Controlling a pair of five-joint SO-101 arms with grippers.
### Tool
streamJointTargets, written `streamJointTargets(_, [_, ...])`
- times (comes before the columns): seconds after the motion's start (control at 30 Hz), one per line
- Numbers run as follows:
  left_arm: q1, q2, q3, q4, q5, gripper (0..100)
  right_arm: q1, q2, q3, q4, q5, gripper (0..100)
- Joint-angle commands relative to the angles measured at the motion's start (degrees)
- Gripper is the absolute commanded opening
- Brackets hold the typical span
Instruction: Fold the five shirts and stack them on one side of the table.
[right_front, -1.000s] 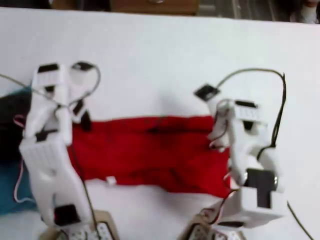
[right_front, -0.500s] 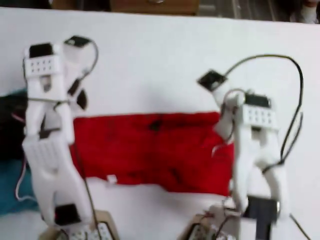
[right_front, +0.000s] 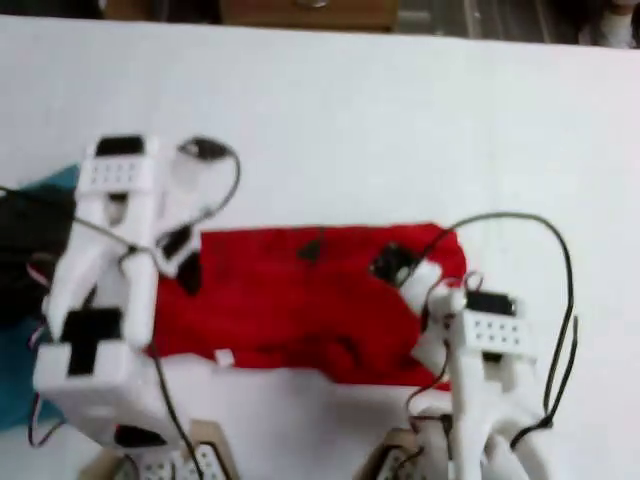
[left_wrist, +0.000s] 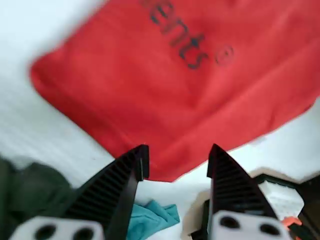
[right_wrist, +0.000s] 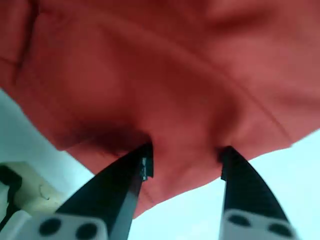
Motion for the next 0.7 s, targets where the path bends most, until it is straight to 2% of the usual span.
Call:
streamJointTargets(0.0, [0.4,-6.1,12.1,-7.3,-2.5,21,0.0,-2.7,2.5,-0.8,0.6,23.2])
streamJointTargets(0.17, [0.3,-6.0,21.1,-15.8,-3.6,21,0.3,-2.7,7.9,-4.1,3.4,23.1])
streamJointTargets(0.37, [-5.3,-5.9,18.2,-18.3,-6.3,21,6.2,-2.8,8.2,-7.5,4.2,23.1])
streamJointTargets(0.53, [-7.8,-5.8,11.3,-17.1,-7.6,21,8.7,-2.4,6.2,-11.7,4.2,23.1])
streamJointTargets(0.67, [-7.6,-2.5,1.9,-10.1,-7.4,21,8.7,-2.6,3.6,-11.1,3.9,23.1])
